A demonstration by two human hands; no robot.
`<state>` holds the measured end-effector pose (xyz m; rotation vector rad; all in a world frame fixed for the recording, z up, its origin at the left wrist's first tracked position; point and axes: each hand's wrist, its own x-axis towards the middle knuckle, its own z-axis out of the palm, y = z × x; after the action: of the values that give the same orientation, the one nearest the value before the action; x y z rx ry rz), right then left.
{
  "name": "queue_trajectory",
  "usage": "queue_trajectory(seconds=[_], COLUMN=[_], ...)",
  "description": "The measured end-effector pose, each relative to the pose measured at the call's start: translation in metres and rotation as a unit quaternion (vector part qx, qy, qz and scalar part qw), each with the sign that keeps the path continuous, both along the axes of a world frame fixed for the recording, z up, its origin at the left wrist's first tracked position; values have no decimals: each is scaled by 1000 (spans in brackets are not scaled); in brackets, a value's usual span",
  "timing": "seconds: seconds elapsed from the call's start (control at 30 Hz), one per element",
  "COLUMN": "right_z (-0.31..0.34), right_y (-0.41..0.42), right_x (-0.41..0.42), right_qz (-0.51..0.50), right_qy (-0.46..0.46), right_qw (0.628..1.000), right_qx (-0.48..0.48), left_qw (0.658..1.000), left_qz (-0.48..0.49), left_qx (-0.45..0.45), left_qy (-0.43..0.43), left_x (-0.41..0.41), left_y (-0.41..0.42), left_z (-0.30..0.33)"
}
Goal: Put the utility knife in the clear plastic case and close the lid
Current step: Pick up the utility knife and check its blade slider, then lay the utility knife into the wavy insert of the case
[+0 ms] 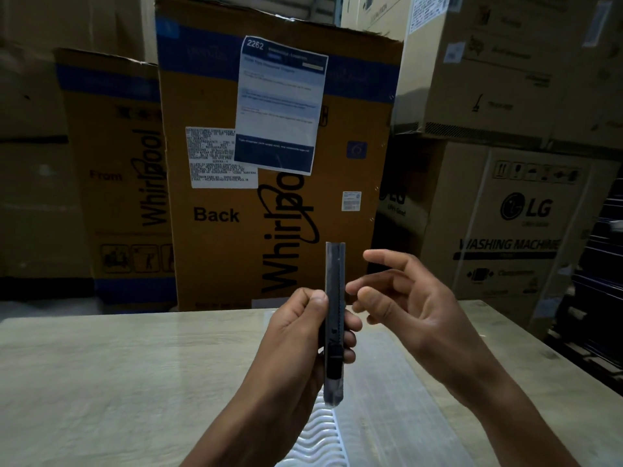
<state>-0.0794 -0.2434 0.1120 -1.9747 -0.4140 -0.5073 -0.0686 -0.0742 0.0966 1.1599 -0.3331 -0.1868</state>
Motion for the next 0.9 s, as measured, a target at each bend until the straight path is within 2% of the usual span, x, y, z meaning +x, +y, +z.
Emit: queue_trajectory(seconds=[0.27, 0.53, 0.7, 0.9], right_z=[-1, -14, -21, -25], right_y=[26, 44, 49, 52], right_x=[-15, -13, -10, -7], right_qz=[-39, -44, -78, -117], right_qy=[-69, -95, -116, -92], right_qw=[979, 949, 932, 933], right_qx=[-187, -298, -333, -328], left_qw=[989, 977, 977, 983], left_qz=[54, 90, 113, 166], left_qx=[-129, -174, -167, -78], left_qy=[44, 81, 72, 21], left_x=[6, 11, 11, 10], left_y=[10, 16, 15, 14], left_z=[6, 5, 4, 1])
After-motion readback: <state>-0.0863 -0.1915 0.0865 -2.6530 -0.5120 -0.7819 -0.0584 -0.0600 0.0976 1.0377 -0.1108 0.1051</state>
